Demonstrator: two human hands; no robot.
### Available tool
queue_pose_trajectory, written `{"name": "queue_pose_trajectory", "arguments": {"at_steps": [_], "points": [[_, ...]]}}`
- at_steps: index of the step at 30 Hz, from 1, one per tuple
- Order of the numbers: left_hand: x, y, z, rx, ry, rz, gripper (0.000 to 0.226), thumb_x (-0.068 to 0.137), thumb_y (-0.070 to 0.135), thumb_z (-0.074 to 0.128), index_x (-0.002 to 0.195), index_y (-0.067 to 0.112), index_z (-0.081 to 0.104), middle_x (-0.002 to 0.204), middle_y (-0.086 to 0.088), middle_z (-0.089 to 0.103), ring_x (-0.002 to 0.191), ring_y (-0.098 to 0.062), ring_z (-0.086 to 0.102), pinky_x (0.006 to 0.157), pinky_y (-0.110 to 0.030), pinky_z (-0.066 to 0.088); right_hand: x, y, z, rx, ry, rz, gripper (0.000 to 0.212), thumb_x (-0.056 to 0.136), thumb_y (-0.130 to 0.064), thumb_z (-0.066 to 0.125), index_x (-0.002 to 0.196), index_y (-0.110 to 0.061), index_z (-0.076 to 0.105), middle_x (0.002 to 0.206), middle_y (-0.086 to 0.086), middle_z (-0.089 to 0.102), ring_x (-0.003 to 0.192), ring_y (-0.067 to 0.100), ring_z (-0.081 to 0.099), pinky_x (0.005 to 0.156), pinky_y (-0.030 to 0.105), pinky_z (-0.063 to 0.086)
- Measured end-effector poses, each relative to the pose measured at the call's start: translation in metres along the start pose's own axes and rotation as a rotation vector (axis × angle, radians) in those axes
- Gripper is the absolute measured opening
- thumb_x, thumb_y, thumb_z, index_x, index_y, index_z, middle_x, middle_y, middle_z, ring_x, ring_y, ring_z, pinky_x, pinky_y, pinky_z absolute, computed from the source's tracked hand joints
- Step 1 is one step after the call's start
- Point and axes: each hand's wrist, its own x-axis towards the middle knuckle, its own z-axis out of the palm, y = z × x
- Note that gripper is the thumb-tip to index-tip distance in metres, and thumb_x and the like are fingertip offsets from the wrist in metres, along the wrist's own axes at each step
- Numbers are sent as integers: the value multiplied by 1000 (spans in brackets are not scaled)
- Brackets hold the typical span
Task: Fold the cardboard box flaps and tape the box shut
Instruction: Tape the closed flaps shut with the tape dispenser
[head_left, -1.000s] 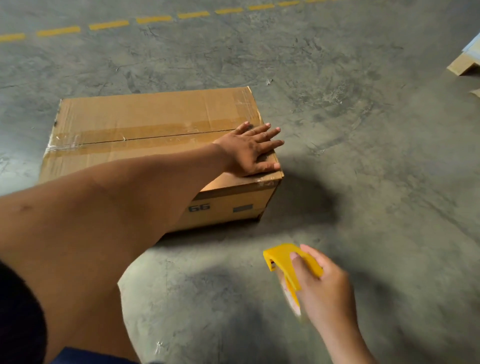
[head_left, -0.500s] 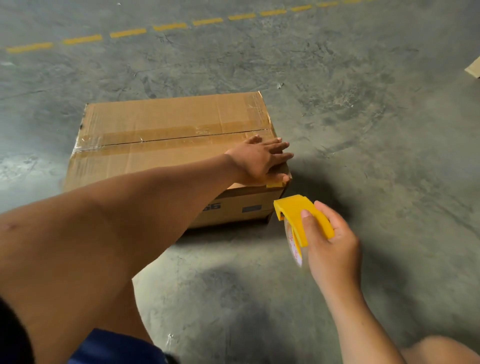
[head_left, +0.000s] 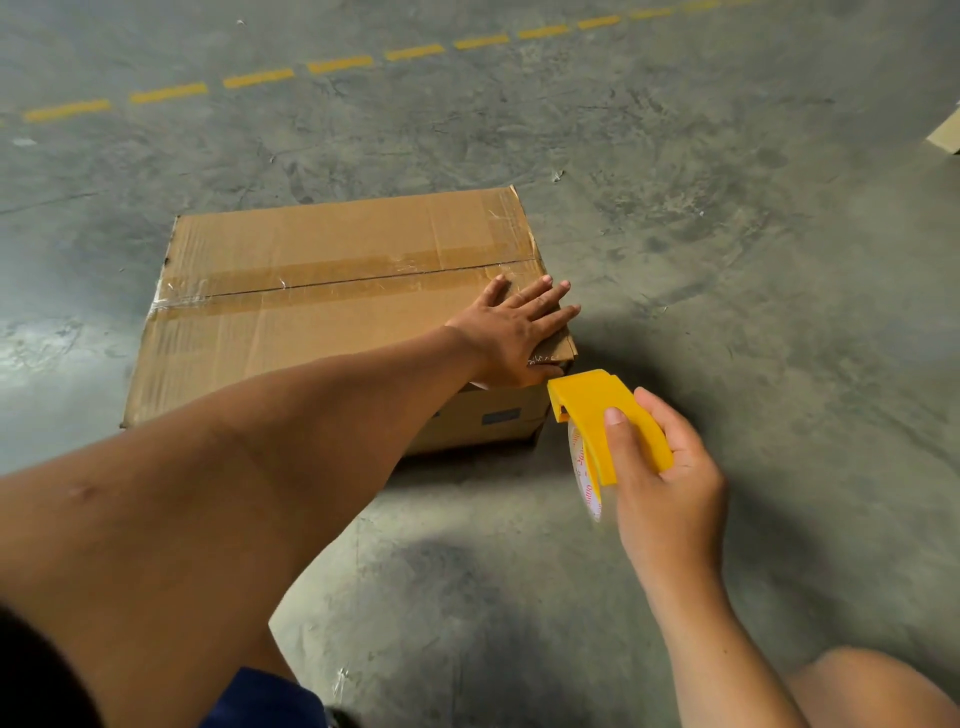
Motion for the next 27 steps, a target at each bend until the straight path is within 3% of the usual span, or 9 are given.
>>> {"name": "queue_pose_trajectory", "arguments": {"at_steps": [5, 8, 10, 15, 19, 24, 27], "points": [[-19, -11, -11, -260, 113, -86, 82, 95, 73, 27, 160, 29, 4, 168, 2, -5, 154, -15, -7, 124, -45, -5, -5, -22, -8, 68, 26, -46, 51, 83, -54, 62, 127, -29, 65, 121, -13, 67, 108, 6, 63, 81, 11, 46], [-47, -36, -15, -301, 160, -250, 78, 96, 70, 24, 160, 28, 8, 168, 4, 4, 154, -15, 2, 125, -44, -1, -4, -36, -1, 149, 16, -50, 55, 79, -58, 62, 127, -31, 66, 121, -15, 67, 109, 5, 64, 91, 30, 54], [-76, -63, -11, -288, 175, -393, 77, 96, 70, 22, 160, 29, 10, 168, 4, 6, 154, -15, 4, 125, -43, -1, -1, -46, 12, 188, -27, -53, 54, 80, -57, 63, 127, -31, 65, 121, -17, 66, 109, 4, 64, 92, 34, 55], [-167, -130, 11, -223, 193, -777, 83, 92, 78, 22, 160, 30, 13, 168, 3, 9, 154, -16, 4, 124, -48, 3, 4, -66, 58, 234, -189, -125, 49, 80, -55, 64, 124, -32, 66, 119, -16, 67, 109, 2, 63, 90, 26, 53], [-216, -149, 18, -189, 134, -879, 95, 79, 93, 13, 158, 41, 7, 168, 9, 0, 154, -16, -3, 123, -57, 1, 2, -76, 93, 242, -335, -198, 46, 81, -53, 64, 123, -34, 66, 117, -22, 64, 109, -10, 56, 81, 2, 45], [-241, -152, 24, -363, 150, -1035, 99, 73, 96, 25, 157, 47, 3, 167, 13, -9, 153, -17, -15, 115, -63, 25, 3, -90, 137, 267, -496, -271, 46, 82, -54, 62, 124, -36, 63, 119, -23, 64, 110, -9, 56, 85, 5, 45], [-230, -140, 20, -420, 157, -1032, 101, 73, 94, 33, 157, 45, 6, 167, 11, -7, 153, -17, -14, 119, -59, 22, 6, -98, 158, 277, -538, -287, 50, 82, -57, 60, 127, -36, 62, 120, -25, 62, 110, -9, 56, 93, 16, 47]]}}
